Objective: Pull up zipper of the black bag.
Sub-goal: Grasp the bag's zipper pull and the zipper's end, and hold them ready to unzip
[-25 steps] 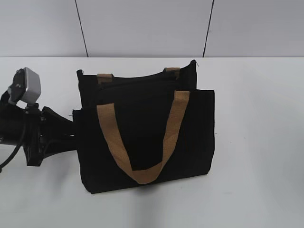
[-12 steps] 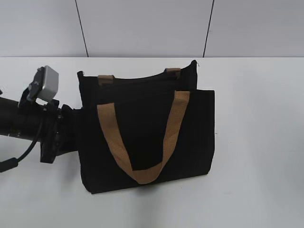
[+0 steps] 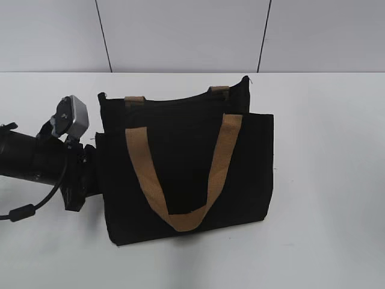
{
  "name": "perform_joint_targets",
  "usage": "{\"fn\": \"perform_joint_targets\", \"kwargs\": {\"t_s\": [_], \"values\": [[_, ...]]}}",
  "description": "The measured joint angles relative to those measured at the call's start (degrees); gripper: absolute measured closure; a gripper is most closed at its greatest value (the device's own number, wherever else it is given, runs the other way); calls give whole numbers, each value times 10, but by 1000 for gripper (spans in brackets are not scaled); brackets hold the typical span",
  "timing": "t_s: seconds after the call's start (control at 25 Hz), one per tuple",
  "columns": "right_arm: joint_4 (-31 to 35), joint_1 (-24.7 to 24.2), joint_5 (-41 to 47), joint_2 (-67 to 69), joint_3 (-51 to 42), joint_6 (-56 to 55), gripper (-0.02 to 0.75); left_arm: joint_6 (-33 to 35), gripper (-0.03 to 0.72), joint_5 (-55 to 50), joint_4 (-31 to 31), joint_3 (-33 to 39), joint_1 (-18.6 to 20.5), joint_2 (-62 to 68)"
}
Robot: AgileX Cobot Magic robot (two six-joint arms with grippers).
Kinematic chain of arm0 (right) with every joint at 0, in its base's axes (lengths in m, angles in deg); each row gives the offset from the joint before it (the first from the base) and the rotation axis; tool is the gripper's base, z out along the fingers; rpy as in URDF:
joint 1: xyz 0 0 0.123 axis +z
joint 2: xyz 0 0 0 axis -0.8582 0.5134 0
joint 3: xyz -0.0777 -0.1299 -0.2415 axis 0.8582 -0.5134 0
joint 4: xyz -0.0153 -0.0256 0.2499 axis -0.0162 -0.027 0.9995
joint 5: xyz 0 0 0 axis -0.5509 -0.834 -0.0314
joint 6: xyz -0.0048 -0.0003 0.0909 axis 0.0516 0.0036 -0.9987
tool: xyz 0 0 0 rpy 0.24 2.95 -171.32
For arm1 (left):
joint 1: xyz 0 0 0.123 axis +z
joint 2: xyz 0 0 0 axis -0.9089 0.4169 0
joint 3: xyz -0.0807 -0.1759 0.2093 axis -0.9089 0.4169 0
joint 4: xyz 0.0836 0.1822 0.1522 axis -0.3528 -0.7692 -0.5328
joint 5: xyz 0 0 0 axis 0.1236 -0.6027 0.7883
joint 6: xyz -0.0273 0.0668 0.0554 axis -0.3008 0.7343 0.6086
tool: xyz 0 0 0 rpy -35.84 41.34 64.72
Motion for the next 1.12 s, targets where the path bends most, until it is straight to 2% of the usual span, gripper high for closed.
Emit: {"fn": "perform_joint_targets", "kwargs": {"t_s": [0.08,0.16,0.2,0.32,0.44,0.64,0.84,0.96,1.12], "values": [[0,0,0,0,0,0,260,-2,454,5,5,0,-1,0],[0,0,0,0,0,1,260,-7,603,7,6,0,-1,0],[0,0,0,0,0,2,260,-10,615,7,6,0,-1,0],[4,0,0,0,0,23,293,-35,614,7,-3,0,-1,-7],[37,0,0,0,0,55,341,-57,614,8,-26,0,-1,-41],[74,0,1,5,5,69,355,-94,614,28,-36,0,1,-115],[79,2,1,29,32,69,356,-140,614,38,-86,0,10,-175],[80,31,0,51,52,69,356,-168,614,47,-113,0,25,-197],[82,127,-18,93,62,47,356,-193,614,52,-135,0,48,-219]]}}
